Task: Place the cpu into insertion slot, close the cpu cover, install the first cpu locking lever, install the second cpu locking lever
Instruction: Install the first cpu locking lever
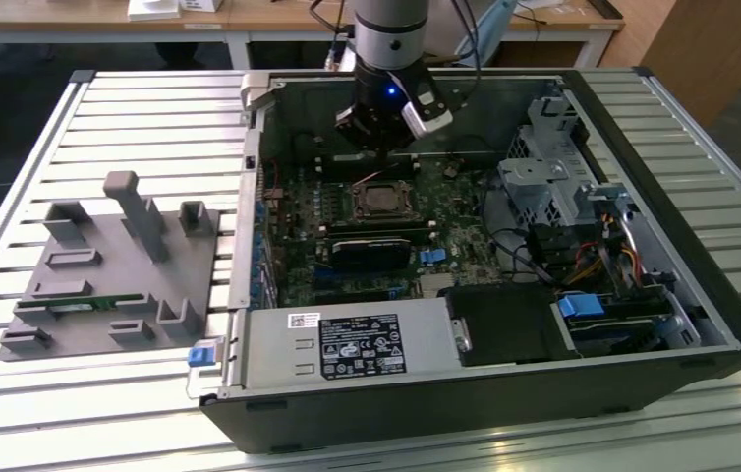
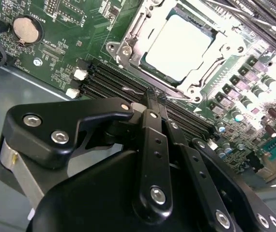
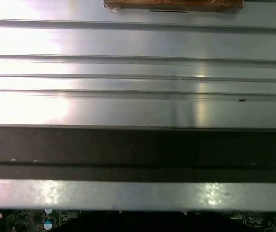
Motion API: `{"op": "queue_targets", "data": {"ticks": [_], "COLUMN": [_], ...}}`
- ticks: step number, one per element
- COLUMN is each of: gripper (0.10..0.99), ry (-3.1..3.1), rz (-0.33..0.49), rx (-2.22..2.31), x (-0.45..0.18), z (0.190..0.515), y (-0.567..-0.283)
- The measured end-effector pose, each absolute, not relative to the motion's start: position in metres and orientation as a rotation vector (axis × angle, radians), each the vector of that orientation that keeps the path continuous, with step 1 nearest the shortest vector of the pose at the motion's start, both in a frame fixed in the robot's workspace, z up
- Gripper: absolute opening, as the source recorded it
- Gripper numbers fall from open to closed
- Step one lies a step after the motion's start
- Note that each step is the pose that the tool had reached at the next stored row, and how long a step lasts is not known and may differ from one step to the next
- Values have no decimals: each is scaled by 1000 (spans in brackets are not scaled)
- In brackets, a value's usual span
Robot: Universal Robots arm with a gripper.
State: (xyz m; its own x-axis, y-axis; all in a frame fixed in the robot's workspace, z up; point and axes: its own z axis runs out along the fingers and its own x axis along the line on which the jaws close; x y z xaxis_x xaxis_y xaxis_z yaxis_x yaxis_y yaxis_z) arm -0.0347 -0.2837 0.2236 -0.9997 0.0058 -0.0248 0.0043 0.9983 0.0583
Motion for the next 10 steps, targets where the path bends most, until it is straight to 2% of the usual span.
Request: {"op": "queue_targets", "data": {"ticks": [10], "gripper": [118], "ry": [3115], "rz": [91], "rx": [8], "x": [-28], "z": [219], "y": [-281]}}
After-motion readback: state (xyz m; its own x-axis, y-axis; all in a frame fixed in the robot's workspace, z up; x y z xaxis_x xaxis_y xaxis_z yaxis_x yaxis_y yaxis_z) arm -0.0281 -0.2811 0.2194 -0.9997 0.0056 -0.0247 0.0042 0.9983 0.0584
